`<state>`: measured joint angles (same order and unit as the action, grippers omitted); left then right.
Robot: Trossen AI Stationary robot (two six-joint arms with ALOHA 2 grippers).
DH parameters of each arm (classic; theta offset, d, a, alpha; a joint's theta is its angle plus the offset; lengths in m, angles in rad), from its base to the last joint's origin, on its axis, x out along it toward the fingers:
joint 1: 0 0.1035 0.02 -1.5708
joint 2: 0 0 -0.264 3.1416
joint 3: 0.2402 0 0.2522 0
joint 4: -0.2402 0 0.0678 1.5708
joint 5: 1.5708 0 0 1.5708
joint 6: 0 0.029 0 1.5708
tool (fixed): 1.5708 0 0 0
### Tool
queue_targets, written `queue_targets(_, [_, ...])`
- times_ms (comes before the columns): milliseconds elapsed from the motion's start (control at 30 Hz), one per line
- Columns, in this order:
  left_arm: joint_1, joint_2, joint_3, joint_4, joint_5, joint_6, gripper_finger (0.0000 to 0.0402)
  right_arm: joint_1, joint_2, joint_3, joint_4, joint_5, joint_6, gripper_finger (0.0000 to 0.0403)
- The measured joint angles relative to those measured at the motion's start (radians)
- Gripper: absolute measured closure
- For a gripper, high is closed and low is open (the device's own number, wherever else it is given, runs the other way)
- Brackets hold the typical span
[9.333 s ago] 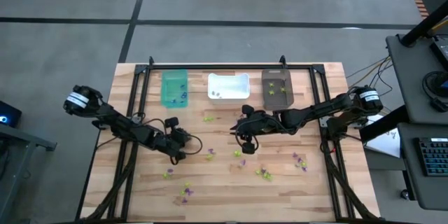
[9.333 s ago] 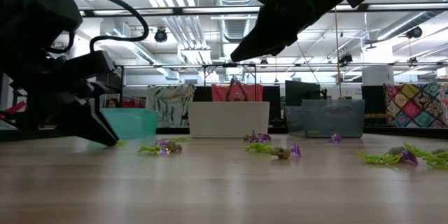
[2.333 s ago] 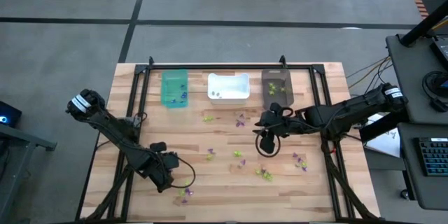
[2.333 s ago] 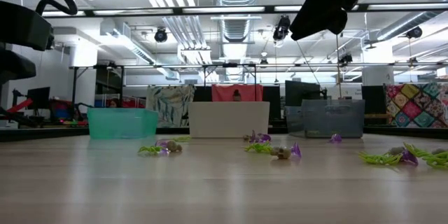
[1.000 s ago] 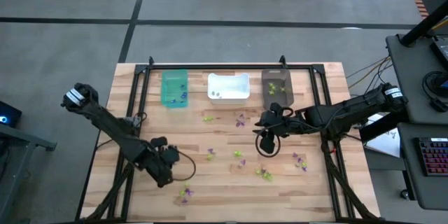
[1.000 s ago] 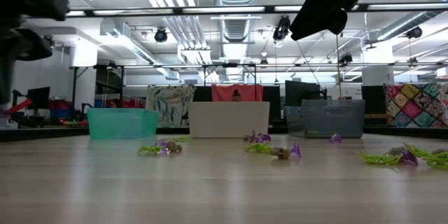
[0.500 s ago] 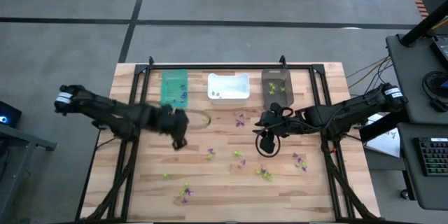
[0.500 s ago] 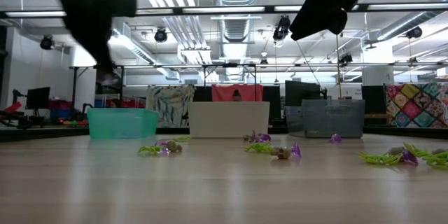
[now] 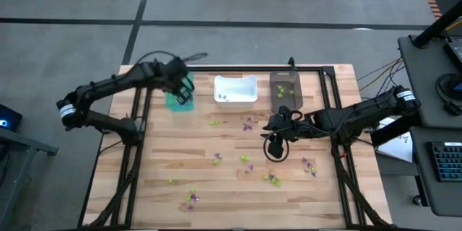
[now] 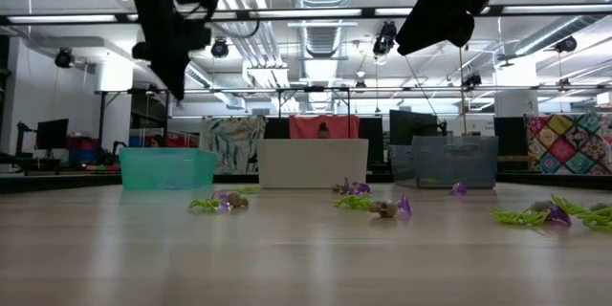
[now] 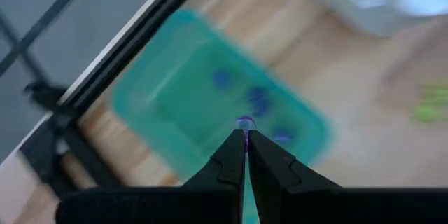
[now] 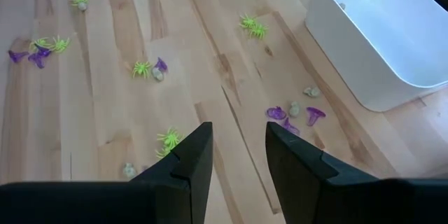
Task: Sort Halloween decoration
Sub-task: Put the purple witch hat toy into the light blue bin
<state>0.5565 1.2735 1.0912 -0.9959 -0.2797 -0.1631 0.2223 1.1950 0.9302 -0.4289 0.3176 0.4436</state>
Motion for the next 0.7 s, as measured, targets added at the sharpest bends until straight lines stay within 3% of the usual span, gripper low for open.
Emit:
queue_targets(133, [0.154, 0.053, -0.017, 0.016, 0.001, 0.055, 0.0401, 0.000, 0.000, 0.000, 0.000, 0.000, 0.001, 0.0280])
queue_targets(267, [0.238, 0.123, -0.019, 0.055, 0.001, 0.118, 0.0401, 0.000, 0.000, -0.001, 0.000, 0.000, 0.001, 0.0280])
queue_targets(700, [0.252, 0.316, -0.017, 0.116, 0.011, 0.261, 0.0401, 0.000, 0.000, -0.002, 0.000, 0.000, 0.002, 0.0280])
